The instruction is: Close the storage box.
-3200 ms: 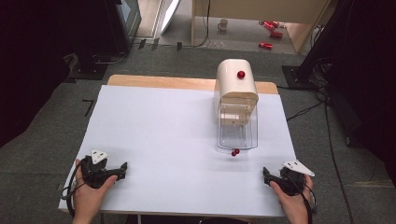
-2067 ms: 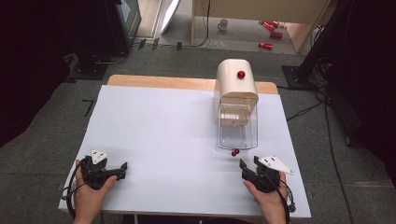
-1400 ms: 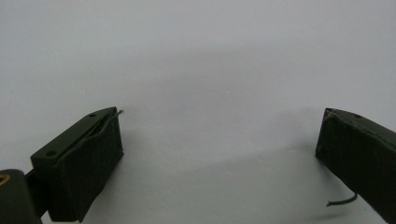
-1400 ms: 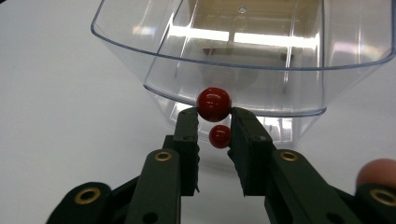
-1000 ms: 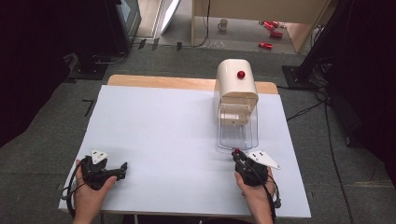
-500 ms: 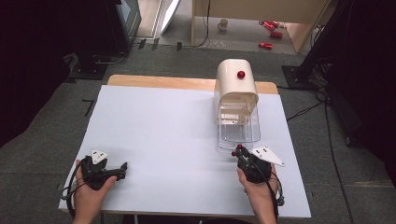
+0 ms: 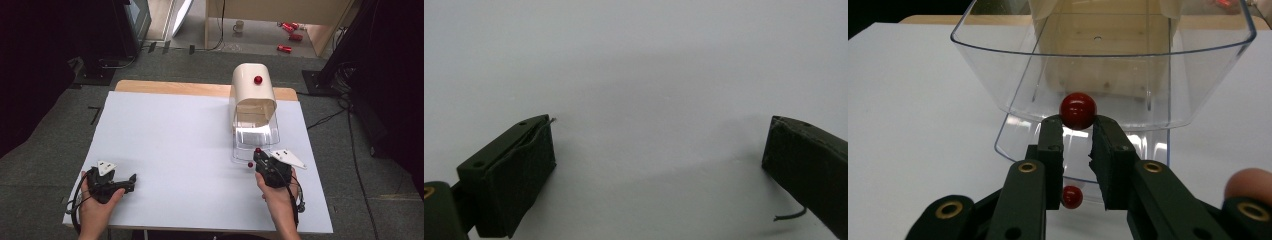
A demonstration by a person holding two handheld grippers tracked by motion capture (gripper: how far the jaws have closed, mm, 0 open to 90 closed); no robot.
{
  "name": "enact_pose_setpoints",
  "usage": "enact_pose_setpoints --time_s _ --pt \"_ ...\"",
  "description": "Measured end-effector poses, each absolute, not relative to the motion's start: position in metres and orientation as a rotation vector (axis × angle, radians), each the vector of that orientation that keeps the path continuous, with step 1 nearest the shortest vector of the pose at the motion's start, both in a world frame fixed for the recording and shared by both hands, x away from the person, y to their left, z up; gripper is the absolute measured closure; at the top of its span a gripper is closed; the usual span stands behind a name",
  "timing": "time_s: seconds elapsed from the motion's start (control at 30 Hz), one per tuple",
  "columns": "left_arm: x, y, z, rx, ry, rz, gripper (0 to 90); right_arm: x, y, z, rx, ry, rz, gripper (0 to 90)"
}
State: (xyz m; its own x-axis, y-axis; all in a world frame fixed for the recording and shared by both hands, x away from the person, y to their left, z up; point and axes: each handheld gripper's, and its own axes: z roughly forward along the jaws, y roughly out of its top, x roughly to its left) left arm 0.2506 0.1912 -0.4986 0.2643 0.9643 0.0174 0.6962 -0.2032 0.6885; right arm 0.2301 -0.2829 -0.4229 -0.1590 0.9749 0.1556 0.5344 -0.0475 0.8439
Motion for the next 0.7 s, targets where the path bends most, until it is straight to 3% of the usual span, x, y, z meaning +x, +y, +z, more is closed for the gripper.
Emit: enact_pose_setpoints --time_s 0.7 --pt "0.251 0.191 -0.499 1.974 1.496 0.617 0.4 0.266 -0.285 -0.413 1.611 1.712 1.123 76.9"
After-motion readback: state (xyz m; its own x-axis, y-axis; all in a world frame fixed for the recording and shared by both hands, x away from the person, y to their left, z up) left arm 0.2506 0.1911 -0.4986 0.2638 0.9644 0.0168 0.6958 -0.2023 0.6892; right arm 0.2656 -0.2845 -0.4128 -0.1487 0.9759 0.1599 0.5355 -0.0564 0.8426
